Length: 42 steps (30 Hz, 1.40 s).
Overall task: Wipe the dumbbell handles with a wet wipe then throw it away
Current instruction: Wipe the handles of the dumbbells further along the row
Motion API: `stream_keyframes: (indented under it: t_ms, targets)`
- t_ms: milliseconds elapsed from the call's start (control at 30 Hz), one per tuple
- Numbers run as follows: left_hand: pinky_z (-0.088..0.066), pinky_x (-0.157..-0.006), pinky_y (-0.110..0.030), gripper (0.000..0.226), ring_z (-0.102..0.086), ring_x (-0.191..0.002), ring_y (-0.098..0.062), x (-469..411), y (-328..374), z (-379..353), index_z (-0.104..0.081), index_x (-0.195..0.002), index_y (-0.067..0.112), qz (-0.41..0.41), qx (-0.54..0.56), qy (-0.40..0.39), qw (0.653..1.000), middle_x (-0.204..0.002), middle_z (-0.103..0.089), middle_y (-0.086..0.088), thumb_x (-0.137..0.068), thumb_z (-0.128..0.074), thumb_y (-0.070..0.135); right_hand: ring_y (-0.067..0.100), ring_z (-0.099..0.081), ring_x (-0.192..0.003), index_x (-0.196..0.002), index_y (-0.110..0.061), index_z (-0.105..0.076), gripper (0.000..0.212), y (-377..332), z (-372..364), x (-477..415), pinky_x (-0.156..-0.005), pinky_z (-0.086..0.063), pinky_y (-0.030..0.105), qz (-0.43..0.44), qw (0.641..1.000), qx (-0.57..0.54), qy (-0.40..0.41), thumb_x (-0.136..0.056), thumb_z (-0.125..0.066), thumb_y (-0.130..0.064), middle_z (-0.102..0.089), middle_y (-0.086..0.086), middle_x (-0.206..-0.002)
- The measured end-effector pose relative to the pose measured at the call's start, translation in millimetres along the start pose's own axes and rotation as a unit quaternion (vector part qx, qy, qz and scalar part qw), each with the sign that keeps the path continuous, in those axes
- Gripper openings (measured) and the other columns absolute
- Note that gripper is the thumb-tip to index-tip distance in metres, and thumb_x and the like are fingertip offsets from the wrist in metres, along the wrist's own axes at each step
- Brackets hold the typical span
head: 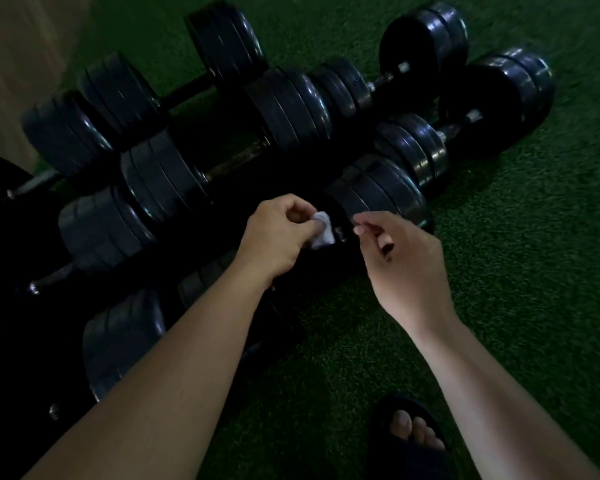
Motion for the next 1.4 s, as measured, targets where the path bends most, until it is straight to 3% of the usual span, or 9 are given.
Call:
stream_keyframes:
  t_ms: [100,200,433,600,767,900,1167,1300,1400]
  targets:
    - [-0.051,-0.059,-0.026,0.011,-0.068,-0.075,-0.015,-15.4,-14.2,-14.7,-0.067,-0.083,0.030,0.048,-0.078,0.008,0.996,-0.082,-0.070,0.003,-0.081,-0.078,0.030,0.018,-0.052,-0.104,-0.117,-0.021,-0.067,0.023,12.4,7.9,-4.8,-0.085,-0.052,0.034,0.064,0.989,0.120,0.051,-0.096,-0.060,-0.027,-0.059,-0.004,-0.117]
    - [-0.055,-0.062,-0.028,0.006,-0.070,-0.076,-0.019,-24.3,-18.6,-34.5,-0.070,-0.087,0.026,0.074,-0.092,-0.006,0.993,-0.085,-0.073,-0.003,-0.084,-0.075,0.029,0.020,-0.043,-0.116,-0.120,-0.021,-0.067,0.027,22.6,5.6,-4.0,-0.095,-0.048,0.038,0.096,0.982,0.147,0.071,-0.096,-0.060,-0.030,-0.055,0.001,-0.127]
    - [-0.055,-0.056,-0.030,0.006,-0.067,-0.068,-0.022,-10.7,-13.4,-36.4,-0.072,-0.093,0.030,0.026,-0.178,-0.021,0.983,-0.083,-0.069,-0.004,-0.090,-0.068,0.034,0.021,-0.043,-0.119,-0.123,-0.020,-0.067,0.029,31.4,-0.2,2.1,-0.102,-0.043,0.032,0.142,0.973,0.143,0.115,-0.100,-0.055,-0.033,-0.056,0.003,-0.132]
    - [-0.049,-0.054,-0.026,0.024,-0.064,-0.073,-0.022,-16.1,-15.2,-34.5,-0.070,-0.110,0.025,0.054,-0.182,0.020,0.982,-0.093,-0.067,-0.008,-0.092,-0.059,0.013,0.024,-0.046,-0.117,-0.122,-0.019,-0.068,0.027,32.8,-3.4,3.4,-0.100,-0.045,0.034,0.162,0.968,0.128,0.140,-0.100,-0.058,-0.030,-0.057,0.004,-0.132]
    - [-0.054,-0.069,-0.034,0.011,-0.065,-0.084,-0.026,-0.1,-4.3,-46.6,-0.070,-0.098,0.017,-0.006,-0.249,0.016,0.968,-0.096,-0.066,-0.006,-0.091,-0.061,0.016,0.025,-0.046,-0.117,-0.122,-0.019,-0.068,0.027,36.6,-4.9,5.6,-0.098,-0.046,0.038,0.163,0.967,0.122,0.153,-0.100,-0.059,-0.029,-0.058,0.005,-0.132]
    - [-0.045,-0.061,-0.030,0.008,-0.061,-0.076,-0.025,-12.4,0.1,-38.6,-0.061,-0.084,0.021,-0.005,-0.332,-0.040,0.942,-0.087,-0.062,-0.007,-0.088,-0.064,0.015,0.025,-0.045,-0.118,-0.122,-0.018,-0.069,0.026,39.1,-6.3,4.9,-0.096,-0.047,0.040,0.167,0.967,0.116,0.155,-0.099,-0.060,-0.029,-0.058,0.006,-0.132]
    - [-0.040,-0.048,-0.006,0.010,-0.060,-0.053,0.006,-45.7,-2.1,-41.2,-0.073,-0.078,0.020,0.030,-0.247,-0.223,0.942,-0.070,-0.069,0.010,-0.080,-0.078,0.012,0.025,-0.045,-0.119,-0.122,-0.019,-0.069,0.026,41.2,-6.8,4.7,-0.097,-0.047,0.042,0.170,0.966,0.111,0.160,-0.099,-0.061,-0.028,-0.059,0.007,-0.132]
    - [-0.054,-0.072,-0.029,0.010,-0.069,-0.075,-0.009,-50.0,-14.3,-32.2,-0.074,-0.075,0.022,0.036,-0.302,-0.277,0.912,-0.075,-0.073,0.005,-0.073,-0.084,0.023,0.025,-0.046,-0.119,-0.122,-0.019,-0.069,0.026,41.9,-6.4,5.1,-0.098,-0.047,0.041,0.174,0.966,0.110,0.160,-0.099,-0.060,-0.028,-0.059,0.007,-0.132]
    - [-0.045,-0.058,-0.025,0.016,-0.059,-0.071,-0.006,-44.1,-18.9,-23.5,-0.072,-0.079,0.025,0.030,-0.411,-0.312,0.856,-0.072,-0.065,0.013,-0.073,-0.084,0.033,0.025,-0.046,-0.118,-0.122,-0.019,-0.069,0.026,41.8,-6.9,5.1,-0.098,-0.046,0.041,0.176,0.965,0.111,0.161,-0.099,-0.060,-0.028,-0.059,0.007,-0.132]
Point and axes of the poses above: each hand's wrist, its own x-axis away from the middle knuckle, its own z-axis out of the back of the hand, y = z × x, the point moved 8 cm from there along -x, towards the middle knuckle
